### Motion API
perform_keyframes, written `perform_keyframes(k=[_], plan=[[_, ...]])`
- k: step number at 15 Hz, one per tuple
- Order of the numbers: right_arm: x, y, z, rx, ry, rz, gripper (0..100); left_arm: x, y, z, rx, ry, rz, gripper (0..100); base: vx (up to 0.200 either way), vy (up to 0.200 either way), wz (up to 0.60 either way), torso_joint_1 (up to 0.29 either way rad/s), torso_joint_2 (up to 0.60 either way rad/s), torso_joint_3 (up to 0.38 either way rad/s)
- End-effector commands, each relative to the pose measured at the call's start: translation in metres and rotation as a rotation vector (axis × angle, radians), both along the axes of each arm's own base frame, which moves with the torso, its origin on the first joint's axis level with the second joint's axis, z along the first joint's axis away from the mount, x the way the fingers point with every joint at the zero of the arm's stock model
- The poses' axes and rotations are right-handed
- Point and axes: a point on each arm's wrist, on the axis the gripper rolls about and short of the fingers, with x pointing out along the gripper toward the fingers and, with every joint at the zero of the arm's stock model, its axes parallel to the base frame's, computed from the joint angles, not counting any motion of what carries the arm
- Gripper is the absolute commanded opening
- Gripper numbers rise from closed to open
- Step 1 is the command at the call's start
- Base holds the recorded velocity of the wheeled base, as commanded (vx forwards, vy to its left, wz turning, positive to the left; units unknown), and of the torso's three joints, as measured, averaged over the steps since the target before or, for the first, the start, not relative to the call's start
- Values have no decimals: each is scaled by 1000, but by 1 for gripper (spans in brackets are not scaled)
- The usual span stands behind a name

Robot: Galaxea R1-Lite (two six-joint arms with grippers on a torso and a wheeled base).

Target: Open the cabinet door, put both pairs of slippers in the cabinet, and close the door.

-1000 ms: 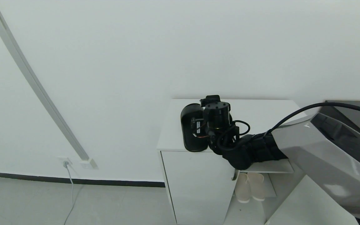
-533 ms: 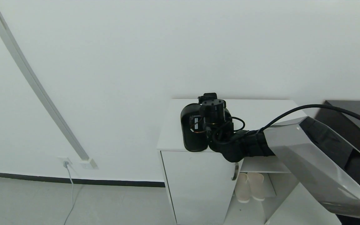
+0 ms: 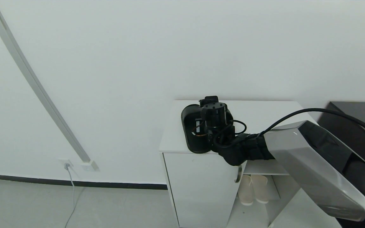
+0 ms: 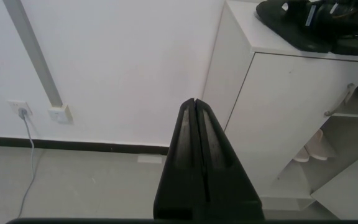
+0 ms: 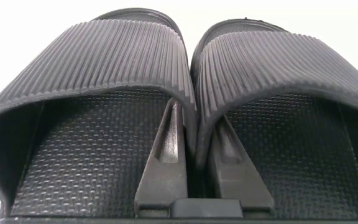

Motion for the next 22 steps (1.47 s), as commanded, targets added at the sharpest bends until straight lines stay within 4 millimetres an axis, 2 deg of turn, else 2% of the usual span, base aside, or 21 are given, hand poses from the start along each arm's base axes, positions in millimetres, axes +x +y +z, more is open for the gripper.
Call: perform_keyframes(k=[1,4,5,6,7,8,12,13,15,17,22], plan=[[-2,-1,6,7,-8,1,0,0,0,0,0,-1,0,0,0,0,0,0,0,0],[-21,-12,37,26,-28,13,0,0,0,0,0,-1,0,0,0,0,0,0,0,0],[-27,-14,40,24,-22,25,0,0,0,0,0,0,0,0,0,0,0,0,0,0],[-43,-22,49,21,-10,74,0,0,0,0,0,-1,0,0,0,0,0,0,0,0],[-51,-26,51,22,-7,94,0,0,0,0,0,-1,0,0,0,0,0,0,0,0],[-70,-38,50,10,0,145,0,0,0,0,-2,-1,0,0,0,0,0,0,0,0],[-119,-77,50,-7,-23,284,0,0,0,0,-2,-1,0,0,0,0,0,0,0,0],[-138,-93,53,-8,-13,334,0,0,0,0,0,-1,0,0,0,0,0,0,0,0],[-163,-112,61,-1,-7,426,0,0,0,0,-2,-1,0,0,0,0,0,0,0,0],[-173,-120,54,-13,21,438,0,0,0,0,-2,2,0,0,0,0,0,0,0,0],[-178,-114,45,-31,46,459,0,0,0,0,0,0,0,0,0,0,0,0,0,0]])
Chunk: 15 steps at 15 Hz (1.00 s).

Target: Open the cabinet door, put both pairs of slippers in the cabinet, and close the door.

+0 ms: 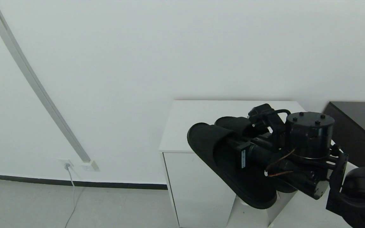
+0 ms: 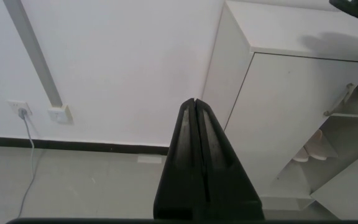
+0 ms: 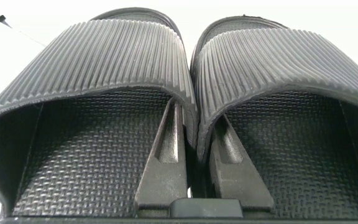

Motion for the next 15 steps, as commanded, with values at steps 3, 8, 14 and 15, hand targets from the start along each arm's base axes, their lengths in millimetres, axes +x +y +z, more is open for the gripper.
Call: perform_keyframes(k=[3,8,14,15], plan=[[-1,6,-4,-8,7,13,0,0,0,0,0,0,-1,0,0,0,0,0,0,0],[-1,9,-9,-18,20,20,0,0,0,0,0,2,-1,0,-40,0,0,0,1,1],[-4,15,-15,-33,33,34,0,0,0,0,-1,2,-1,0,-167,0,0,0,1,4],[-4,15,-16,-34,34,34,0,0,0,0,0,0,1,0,0,0,0,0,0,0]])
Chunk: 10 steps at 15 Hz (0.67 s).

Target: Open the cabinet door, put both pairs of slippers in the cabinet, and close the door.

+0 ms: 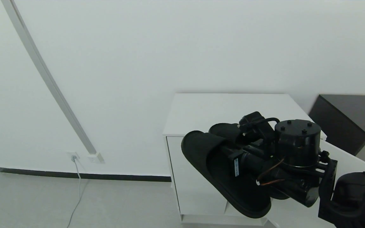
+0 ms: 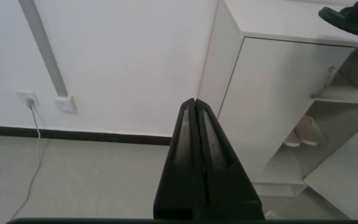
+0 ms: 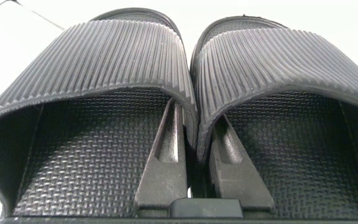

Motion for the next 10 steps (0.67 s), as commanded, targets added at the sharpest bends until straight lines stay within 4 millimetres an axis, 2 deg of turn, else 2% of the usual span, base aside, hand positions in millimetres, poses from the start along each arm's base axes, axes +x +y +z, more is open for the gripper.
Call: perform_keyframes(k=[1,10], plan=[[0,2,-3,-6,6,6,0,0,0,0,-1,0,0,0,0,0,0,0,0,0],[2,11,-13,-9,6,11,0,0,0,0,0,1,0,0,0,0,0,0,0,0]])
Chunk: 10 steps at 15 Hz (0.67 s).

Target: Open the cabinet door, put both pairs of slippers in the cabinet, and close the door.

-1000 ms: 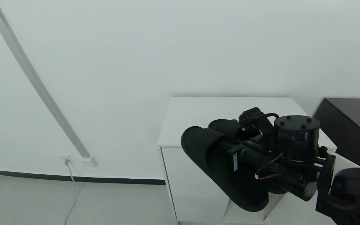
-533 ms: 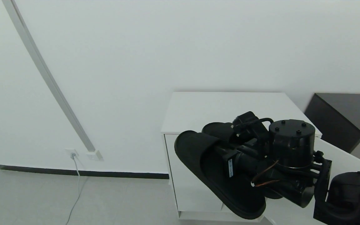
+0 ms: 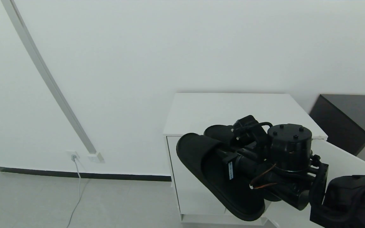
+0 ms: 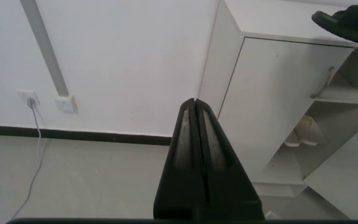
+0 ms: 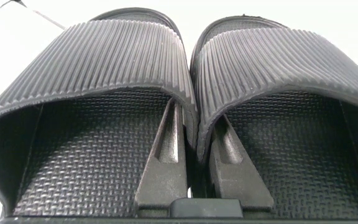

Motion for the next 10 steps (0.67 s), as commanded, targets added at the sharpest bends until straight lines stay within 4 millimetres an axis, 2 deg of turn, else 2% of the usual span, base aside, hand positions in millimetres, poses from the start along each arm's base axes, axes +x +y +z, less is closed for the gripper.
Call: perform_keyframes(k=[1,3,10], plan=[[1,2,-6,-15,11,-1,0,0,0,0,0,0,0,0,0,0,0,0,0,0],[1,3,-7,-17,14,1,0,0,0,0,0,0,0,0,0,0,0,0,0,0],[-1,6,-9,-17,9,-11,0,0,0,0,0,0,0,0,0,-200,0,4,4,1]])
